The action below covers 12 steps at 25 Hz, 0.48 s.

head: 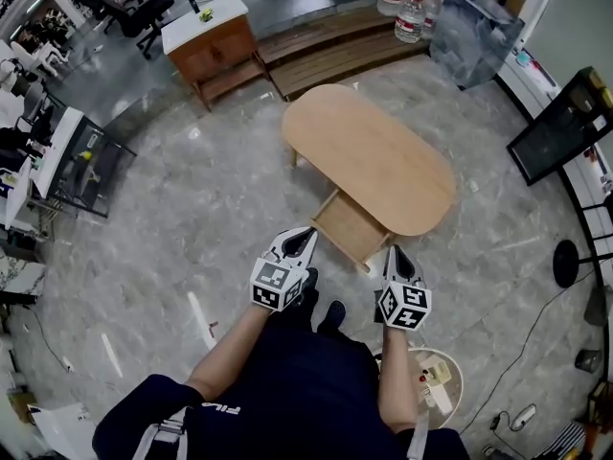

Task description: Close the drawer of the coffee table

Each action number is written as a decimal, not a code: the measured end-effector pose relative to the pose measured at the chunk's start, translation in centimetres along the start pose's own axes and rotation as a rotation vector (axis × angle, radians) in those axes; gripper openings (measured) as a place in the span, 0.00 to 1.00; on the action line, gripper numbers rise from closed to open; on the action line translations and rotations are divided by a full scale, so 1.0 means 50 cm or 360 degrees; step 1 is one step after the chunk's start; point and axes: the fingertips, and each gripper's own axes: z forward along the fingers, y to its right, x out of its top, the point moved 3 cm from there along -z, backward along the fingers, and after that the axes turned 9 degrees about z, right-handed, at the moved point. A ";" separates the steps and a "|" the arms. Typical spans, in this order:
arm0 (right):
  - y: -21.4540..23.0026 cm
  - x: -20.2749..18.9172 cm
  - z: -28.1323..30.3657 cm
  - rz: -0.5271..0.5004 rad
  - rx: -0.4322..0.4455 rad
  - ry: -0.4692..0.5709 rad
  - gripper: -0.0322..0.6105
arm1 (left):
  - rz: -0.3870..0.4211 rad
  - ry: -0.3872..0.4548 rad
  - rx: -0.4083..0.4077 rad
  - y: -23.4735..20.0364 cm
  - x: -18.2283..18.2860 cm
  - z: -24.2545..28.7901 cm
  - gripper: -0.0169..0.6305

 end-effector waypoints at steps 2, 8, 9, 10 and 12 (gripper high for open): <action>0.001 0.004 0.018 0.0008 -0.0029 0.0003 0.09 | 0.0007 0.0005 -0.0029 -0.020 0.002 0.022 0.07; -0.013 0.031 0.079 0.0041 -0.0132 0.0025 0.09 | 0.0027 -0.0007 -0.0137 -0.096 0.015 0.087 0.07; -0.019 0.034 0.091 0.0047 -0.0152 0.0031 0.09 | 0.0034 -0.0004 -0.0157 -0.113 0.018 0.096 0.07; -0.025 0.037 0.104 0.0052 -0.0172 0.0035 0.09 | 0.0039 -0.0003 -0.0175 -0.131 0.020 0.105 0.07; -0.035 0.038 0.127 0.0058 -0.0213 0.0037 0.09 | 0.0044 -0.0006 -0.0209 -0.162 0.020 0.125 0.07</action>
